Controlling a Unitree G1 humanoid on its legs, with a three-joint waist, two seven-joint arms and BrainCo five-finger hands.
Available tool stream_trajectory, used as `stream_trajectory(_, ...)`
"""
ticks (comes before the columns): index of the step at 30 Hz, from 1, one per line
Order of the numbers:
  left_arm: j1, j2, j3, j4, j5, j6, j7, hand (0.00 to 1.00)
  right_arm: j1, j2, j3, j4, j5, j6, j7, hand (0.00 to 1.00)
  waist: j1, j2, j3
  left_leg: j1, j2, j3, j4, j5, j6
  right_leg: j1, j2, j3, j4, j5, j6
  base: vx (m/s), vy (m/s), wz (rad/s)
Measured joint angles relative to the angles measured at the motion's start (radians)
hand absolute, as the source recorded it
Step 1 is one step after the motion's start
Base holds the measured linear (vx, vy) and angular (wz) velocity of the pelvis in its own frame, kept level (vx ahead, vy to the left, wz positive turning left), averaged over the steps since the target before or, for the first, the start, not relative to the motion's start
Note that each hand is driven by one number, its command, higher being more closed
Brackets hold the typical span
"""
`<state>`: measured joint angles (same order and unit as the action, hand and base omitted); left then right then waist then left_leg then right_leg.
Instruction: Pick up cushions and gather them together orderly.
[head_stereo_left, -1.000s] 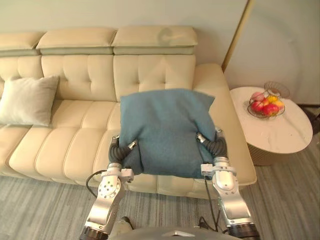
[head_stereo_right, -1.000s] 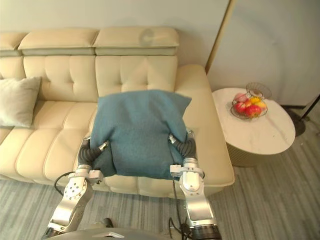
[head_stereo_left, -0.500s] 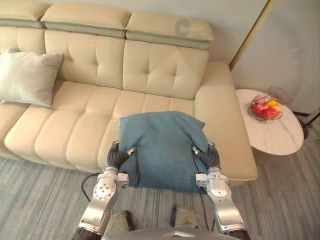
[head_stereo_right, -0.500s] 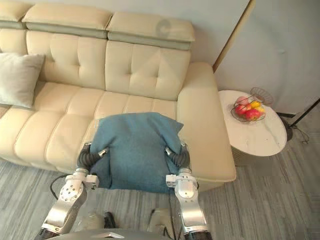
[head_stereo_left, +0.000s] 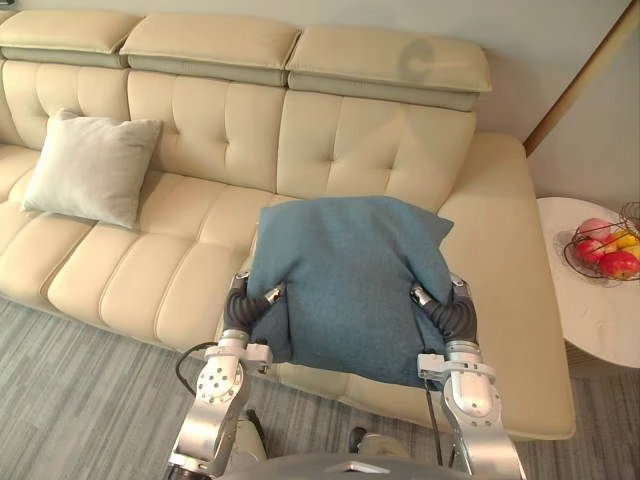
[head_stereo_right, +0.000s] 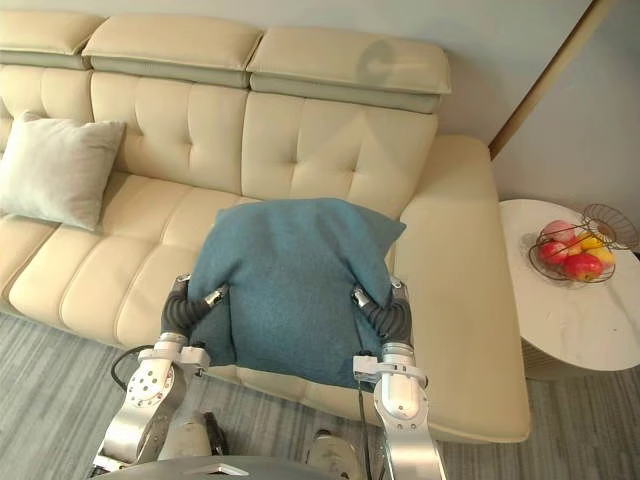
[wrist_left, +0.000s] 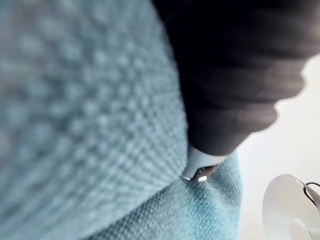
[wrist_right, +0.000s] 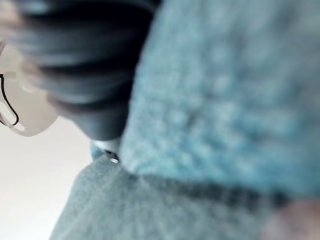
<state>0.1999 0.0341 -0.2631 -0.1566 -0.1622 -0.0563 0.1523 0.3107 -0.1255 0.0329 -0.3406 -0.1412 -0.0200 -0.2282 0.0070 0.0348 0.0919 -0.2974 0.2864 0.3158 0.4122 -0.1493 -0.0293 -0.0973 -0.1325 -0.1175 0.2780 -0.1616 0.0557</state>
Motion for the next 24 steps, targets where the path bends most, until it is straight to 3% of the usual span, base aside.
stream_trajectory(1,0.015,-0.002,0.002,-0.011,0.000,-0.001,-0.001,1.00,-0.001,-0.006,0.004,0.003,0.000,0.000,0.002,1.00,0.010,0.005,-0.004,0.025,0.003,-0.021,-0.058,0.102,-0.082,0.004,0.002,0.012,-0.001,-0.019,0.045,0.17,0.299,-0.54)
stream_trajectory(2,0.022,0.006,0.011,-0.008,0.001,-0.001,-0.001,1.00,0.007,0.025,0.009,0.010,-0.001,0.003,0.004,1.00,0.012,-0.030,-0.005,0.031,-0.029,-0.011,-0.030,0.081,-0.064,0.017,-0.030,0.033,-0.019,-0.034,0.069,0.17,0.302,-0.47)
stream_trajectory(4,0.032,0.008,0.033,-0.011,0.001,-0.001,0.003,1.00,0.011,0.058,0.029,0.010,-0.001,0.003,0.005,1.00,0.022,-0.051,-0.001,0.031,-0.050,-0.043,0.009,0.070,-0.050,0.013,-0.039,0.031,-0.019,-0.012,0.067,0.09,0.147,-0.33)
stream_trajectory(6,0.055,0.012,0.038,-0.019,0.001,-0.001,0.017,1.00,0.010,0.058,0.045,0.010,-0.001,0.003,0.008,1.00,0.036,-0.048,-0.002,0.035,-0.057,-0.101,0.059,0.033,-0.047,0.019,-0.037,0.056,-0.023,-0.002,0.071,0.02,0.071,-0.56)
stream_trajectory(9,0.066,0.014,0.033,-0.031,0.001,-0.005,0.015,1.00,0.009,0.055,0.042,0.010,-0.002,0.002,0.008,1.00,0.038,-0.039,-0.007,0.046,-0.041,-0.123,0.055,-0.033,-0.086,0.000,-0.013,0.111,-0.067,0.016,0.098,-0.03,0.053,-0.65)
stream_trajectory(11,0.072,0.019,0.029,-0.030,0.001,-0.004,0.014,1.00,0.020,0.058,0.042,0.010,-0.002,0.002,0.008,1.00,0.039,-0.044,-0.008,0.073,-0.036,-0.091,0.052,-0.068,-0.096,-0.012,-0.007,0.171,-0.085,0.037,0.100,-0.06,0.094,-0.87)
stream_trajectory(14,0.074,0.027,0.026,-0.030,0.003,-0.004,0.005,1.00,0.040,0.060,0.044,0.010,-0.003,0.002,0.012,1.00,0.043,-0.058,-0.015,0.109,-0.040,-0.016,0.061,-0.110,-0.084,-0.052,-0.018,0.244,-0.037,0.045,0.103,-0.02,0.092,-0.81)
stream_trajectory(19,0.075,0.027,0.032,-0.026,0.012,-0.001,0.007,1.00,0.032,0.062,0.043,0.067,-0.003,0.002,0.032,1.00,0.024,-0.052,-0.010,0.169,-0.058,0.031,0.033,-0.105,-0.080,-0.198,-0.023,0.237,0.226,0.035,0.088,0.00,0.035,-0.32)
stream_trajectory(20,0.076,0.024,0.036,-0.026,0.016,-0.001,0.007,1.00,0.032,0.068,0.045,0.090,-0.003,0.002,0.036,1.00,0.013,-0.063,-0.031,0.170,-0.069,0.016,0.029,-0.105,-0.085,-0.171,-0.016,0.213,0.159,0.022,0.067,0.03,-0.051,0.22)
stream_trajectory(24,0.075,0.014,0.035,-0.026,0.038,-0.001,0.007,1.00,0.024,0.056,0.042,0.092,-0.002,-0.004,0.037,1.00,0.017,-0.033,-0.032,0.130,-0.063,-0.035,0.016,-0.084,-0.094,-0.147,-0.011,0.162,0.072,0.028,0.087,0.02,-0.064,0.25)
